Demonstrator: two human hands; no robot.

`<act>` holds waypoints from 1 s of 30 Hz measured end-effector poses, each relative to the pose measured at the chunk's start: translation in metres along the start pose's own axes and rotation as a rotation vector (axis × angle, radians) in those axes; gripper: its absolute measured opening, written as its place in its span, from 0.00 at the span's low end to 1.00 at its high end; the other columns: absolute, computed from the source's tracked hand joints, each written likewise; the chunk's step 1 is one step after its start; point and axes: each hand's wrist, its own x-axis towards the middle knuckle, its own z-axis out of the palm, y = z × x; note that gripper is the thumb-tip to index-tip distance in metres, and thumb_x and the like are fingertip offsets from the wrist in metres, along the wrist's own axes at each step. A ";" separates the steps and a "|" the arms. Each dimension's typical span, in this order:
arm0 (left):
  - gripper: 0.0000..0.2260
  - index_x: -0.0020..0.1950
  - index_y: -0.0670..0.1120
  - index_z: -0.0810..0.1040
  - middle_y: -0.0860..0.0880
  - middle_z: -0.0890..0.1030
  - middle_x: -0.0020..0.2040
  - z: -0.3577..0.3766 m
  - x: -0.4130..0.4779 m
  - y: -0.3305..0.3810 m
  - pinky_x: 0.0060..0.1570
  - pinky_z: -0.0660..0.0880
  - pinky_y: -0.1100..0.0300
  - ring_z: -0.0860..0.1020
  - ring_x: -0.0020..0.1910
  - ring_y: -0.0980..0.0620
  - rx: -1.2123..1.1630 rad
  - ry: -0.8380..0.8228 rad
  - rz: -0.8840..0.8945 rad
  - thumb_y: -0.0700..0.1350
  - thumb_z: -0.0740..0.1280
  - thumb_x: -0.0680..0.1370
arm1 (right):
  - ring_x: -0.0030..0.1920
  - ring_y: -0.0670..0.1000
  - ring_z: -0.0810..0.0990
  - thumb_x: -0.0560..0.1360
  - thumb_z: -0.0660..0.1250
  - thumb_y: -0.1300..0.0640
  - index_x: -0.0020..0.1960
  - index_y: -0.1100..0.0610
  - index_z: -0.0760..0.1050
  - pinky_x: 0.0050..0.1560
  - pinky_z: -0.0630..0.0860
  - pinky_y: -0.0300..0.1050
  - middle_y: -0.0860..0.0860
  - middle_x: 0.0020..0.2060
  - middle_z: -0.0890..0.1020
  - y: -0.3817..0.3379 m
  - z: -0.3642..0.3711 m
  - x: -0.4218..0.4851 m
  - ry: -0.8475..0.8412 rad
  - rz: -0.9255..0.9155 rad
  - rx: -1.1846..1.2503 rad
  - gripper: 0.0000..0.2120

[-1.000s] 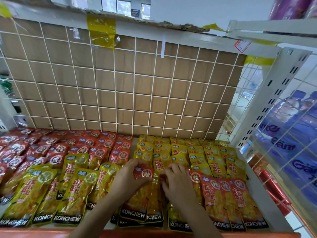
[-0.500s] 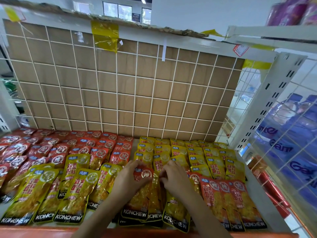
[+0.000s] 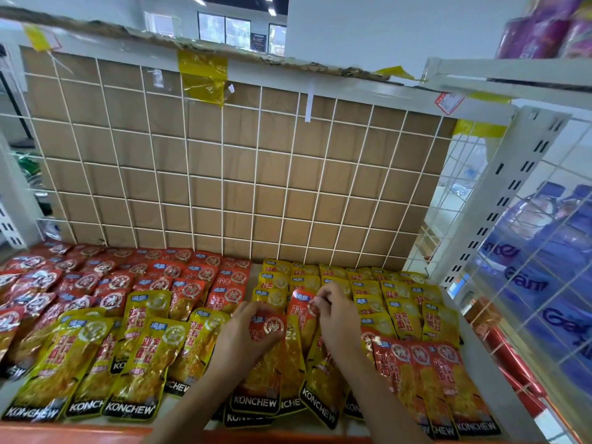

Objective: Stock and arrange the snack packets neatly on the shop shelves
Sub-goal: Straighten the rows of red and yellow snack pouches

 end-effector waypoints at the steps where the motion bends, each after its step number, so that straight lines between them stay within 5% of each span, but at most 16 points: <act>1: 0.17 0.52 0.58 0.71 0.65 0.70 0.49 0.000 0.000 -0.001 0.38 0.70 0.75 0.72 0.45 0.63 -0.004 -0.007 0.001 0.51 0.74 0.69 | 0.38 0.44 0.79 0.76 0.64 0.60 0.42 0.52 0.69 0.36 0.73 0.37 0.45 0.36 0.80 0.000 -0.001 0.001 0.041 0.004 0.022 0.06; 6: 0.15 0.52 0.57 0.72 0.59 0.73 0.52 0.002 0.002 -0.004 0.43 0.72 0.71 0.75 0.49 0.59 -0.028 -0.025 0.005 0.50 0.74 0.70 | 0.33 0.40 0.74 0.76 0.64 0.62 0.43 0.55 0.70 0.32 0.68 0.31 0.41 0.32 0.74 -0.003 -0.011 0.008 0.194 0.048 0.136 0.05; 10: 0.13 0.51 0.58 0.71 0.61 0.73 0.51 0.003 0.004 -0.002 0.42 0.69 0.74 0.74 0.47 0.61 -0.017 -0.009 0.003 0.46 0.72 0.73 | 0.33 0.40 0.74 0.77 0.63 0.63 0.42 0.55 0.68 0.34 0.68 0.36 0.43 0.31 0.75 -0.004 -0.019 0.012 0.236 0.061 0.246 0.07; 14: 0.13 0.48 0.58 0.72 0.62 0.75 0.50 0.003 0.006 -0.002 0.43 0.70 0.74 0.75 0.48 0.62 -0.057 -0.011 0.005 0.41 0.70 0.74 | 0.38 0.35 0.74 0.76 0.62 0.68 0.42 0.58 0.68 0.37 0.67 0.26 0.43 0.34 0.74 -0.012 -0.034 0.014 0.315 0.021 0.420 0.08; 18: 0.10 0.50 0.52 0.75 0.50 0.81 0.48 -0.008 0.010 0.002 0.37 0.79 0.62 0.81 0.40 0.54 -0.262 0.021 -0.081 0.38 0.70 0.74 | 0.36 0.37 0.74 0.76 0.62 0.68 0.42 0.61 0.69 0.36 0.67 0.27 0.46 0.34 0.75 -0.017 -0.055 0.011 0.360 -0.046 0.497 0.06; 24: 0.15 0.51 0.45 0.75 0.43 0.84 0.42 -0.042 0.003 0.021 0.35 0.81 0.53 0.83 0.38 0.47 -0.634 0.144 -0.230 0.43 0.71 0.67 | 0.37 0.39 0.78 0.74 0.66 0.68 0.41 0.48 0.74 0.37 0.72 0.29 0.48 0.36 0.81 0.000 -0.089 0.003 0.224 -0.012 0.483 0.14; 30: 0.14 0.49 0.43 0.76 0.43 0.83 0.38 -0.078 -0.015 0.010 0.30 0.79 0.56 0.81 0.33 0.49 -0.637 0.229 -0.257 0.44 0.71 0.66 | 0.39 0.38 0.79 0.73 0.66 0.67 0.43 0.52 0.78 0.36 0.72 0.25 0.49 0.38 0.82 0.016 -0.096 -0.018 0.128 0.066 0.394 0.10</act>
